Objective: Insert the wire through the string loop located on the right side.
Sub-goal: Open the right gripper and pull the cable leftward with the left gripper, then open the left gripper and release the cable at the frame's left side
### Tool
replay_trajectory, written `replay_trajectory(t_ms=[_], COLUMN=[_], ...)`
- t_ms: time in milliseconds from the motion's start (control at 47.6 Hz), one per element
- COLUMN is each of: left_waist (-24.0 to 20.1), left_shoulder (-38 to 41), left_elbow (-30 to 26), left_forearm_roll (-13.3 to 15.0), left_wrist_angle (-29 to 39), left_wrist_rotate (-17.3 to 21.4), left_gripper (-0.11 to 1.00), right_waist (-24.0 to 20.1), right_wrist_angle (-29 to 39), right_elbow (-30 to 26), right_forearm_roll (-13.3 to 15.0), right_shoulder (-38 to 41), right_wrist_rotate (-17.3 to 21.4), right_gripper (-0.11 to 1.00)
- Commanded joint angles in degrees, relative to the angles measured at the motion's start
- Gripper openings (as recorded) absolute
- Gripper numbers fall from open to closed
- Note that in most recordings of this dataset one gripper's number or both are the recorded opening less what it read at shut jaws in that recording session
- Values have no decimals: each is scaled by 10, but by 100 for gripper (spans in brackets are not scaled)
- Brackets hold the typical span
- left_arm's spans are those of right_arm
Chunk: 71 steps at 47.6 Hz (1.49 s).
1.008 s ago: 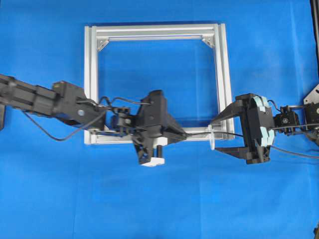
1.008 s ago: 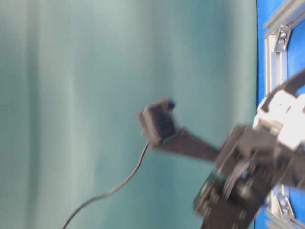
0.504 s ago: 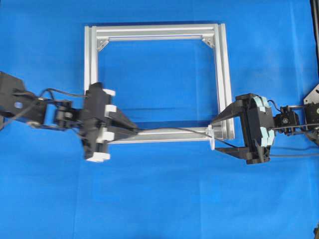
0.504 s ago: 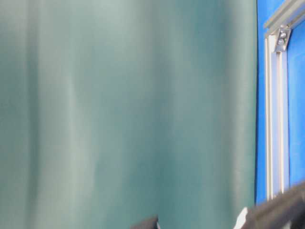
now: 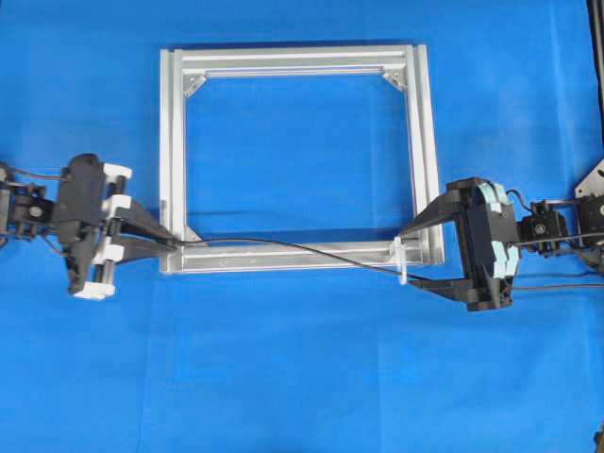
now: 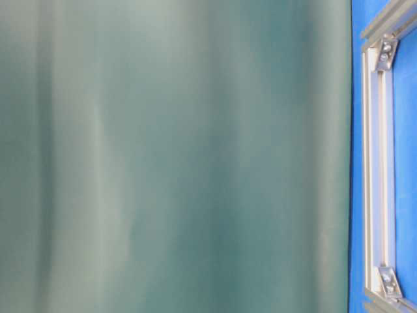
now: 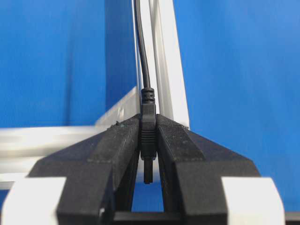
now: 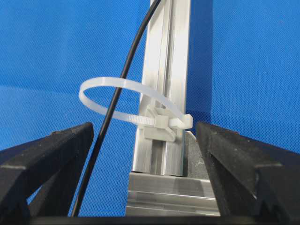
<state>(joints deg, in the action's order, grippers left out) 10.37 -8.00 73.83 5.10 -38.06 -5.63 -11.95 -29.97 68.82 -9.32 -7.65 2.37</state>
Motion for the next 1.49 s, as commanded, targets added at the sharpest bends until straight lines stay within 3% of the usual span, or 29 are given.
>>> replay_trajectory(t_ms=[0,420,714,798,966,1029,1470], left_waist=[9,10,10,11,10,10,10], left_shoulder=[-20,-31,-30,-31,-29,-29,-62], left_elbow=[18,38,33,32,29,29,13], left_forearm_roll=[-1,-1,-1,-1,-1,-1,-1], left_wrist_angle=[-14,-19,15,15,20,25,61], left_wrist_rotate=[-1,0,-2,-2,-5,-5,-5], left_gripper=[8,8,9,23,76,88,88], right_waist=[1,1,1,1,1,1,1], right_wrist_angle=[-3,-3,4,4,4,4,18], right_elbow=[-9,-8,-8,-8,-8,-8,-15], right_forearm_roll=[0,-1,0,0,1,1,1], right_shoulder=[-11,-11,-11,-11,-11,-11,-33], right_wrist_rotate=[0,0,-1,-2,-2,-2,-2], right_gripper=[92,92,92,92,92,92,92])
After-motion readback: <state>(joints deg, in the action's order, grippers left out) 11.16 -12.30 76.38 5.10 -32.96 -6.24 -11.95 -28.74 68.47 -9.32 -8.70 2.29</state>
